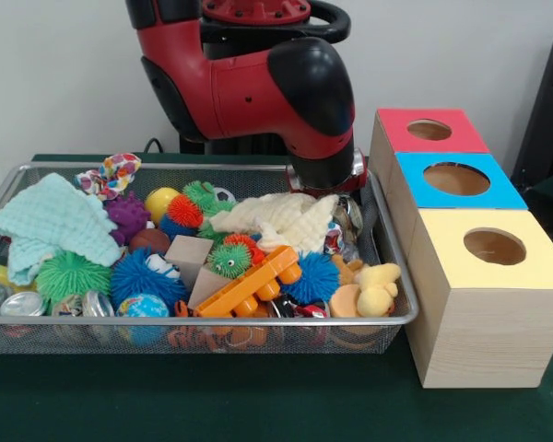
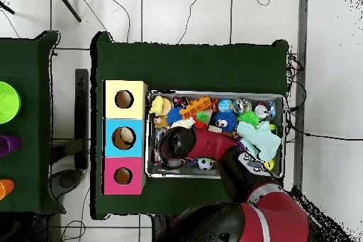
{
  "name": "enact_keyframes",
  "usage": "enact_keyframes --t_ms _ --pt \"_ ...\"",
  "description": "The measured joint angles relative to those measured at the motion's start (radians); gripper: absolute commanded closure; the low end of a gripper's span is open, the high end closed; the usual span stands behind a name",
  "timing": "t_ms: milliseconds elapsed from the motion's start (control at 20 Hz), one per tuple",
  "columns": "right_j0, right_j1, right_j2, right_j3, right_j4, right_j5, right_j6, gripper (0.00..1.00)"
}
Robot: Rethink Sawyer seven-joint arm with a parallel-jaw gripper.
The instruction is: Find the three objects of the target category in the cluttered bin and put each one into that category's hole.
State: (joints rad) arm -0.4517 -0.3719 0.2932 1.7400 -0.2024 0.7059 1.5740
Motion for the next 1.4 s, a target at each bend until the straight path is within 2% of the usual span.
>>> enact_keyframes --t_ms 700,1050,1400 --pt "0.0 0.009 0.012 -0.072 0.0 0.119 0.0 0.0" --pt "0.0 0.004 0.016 -0.087 -0.001 0.143 0.0 0.0" --pt "0.001 -0.034 0.016 -0.098 -0.001 0.144 0.0 0.0"
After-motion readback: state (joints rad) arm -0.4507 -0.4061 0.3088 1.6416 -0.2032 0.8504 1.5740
